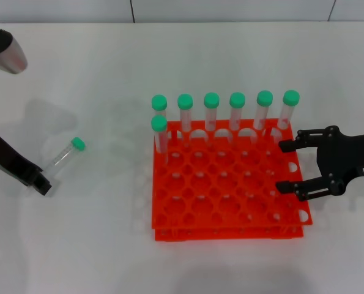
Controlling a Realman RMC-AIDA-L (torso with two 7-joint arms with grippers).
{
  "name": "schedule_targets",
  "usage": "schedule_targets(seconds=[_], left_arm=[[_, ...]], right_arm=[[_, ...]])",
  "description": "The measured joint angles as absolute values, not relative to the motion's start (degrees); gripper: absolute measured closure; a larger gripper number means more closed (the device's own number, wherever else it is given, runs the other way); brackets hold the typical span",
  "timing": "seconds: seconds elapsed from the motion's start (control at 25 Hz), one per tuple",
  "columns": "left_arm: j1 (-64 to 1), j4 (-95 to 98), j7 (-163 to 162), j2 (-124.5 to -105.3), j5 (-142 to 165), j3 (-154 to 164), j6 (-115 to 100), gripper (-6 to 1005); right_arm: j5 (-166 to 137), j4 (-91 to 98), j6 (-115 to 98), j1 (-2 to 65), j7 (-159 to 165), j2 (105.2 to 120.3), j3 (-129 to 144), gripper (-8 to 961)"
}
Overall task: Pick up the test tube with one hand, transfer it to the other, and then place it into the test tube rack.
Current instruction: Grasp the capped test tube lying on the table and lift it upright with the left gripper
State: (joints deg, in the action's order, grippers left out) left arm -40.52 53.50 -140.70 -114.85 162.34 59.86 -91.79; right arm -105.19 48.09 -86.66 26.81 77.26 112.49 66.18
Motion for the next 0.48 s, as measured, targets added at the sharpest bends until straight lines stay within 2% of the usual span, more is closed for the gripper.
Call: schedule_targets(seconds=[0.48], left_arm=[[-41.3, 51.6, -140.6, -114.61, 162.3, 60.8, -90.1, 766]], right_arm=[[-104.7, 48.1, -86.8, 26.8, 77.3, 112.5, 66.2, 139]])
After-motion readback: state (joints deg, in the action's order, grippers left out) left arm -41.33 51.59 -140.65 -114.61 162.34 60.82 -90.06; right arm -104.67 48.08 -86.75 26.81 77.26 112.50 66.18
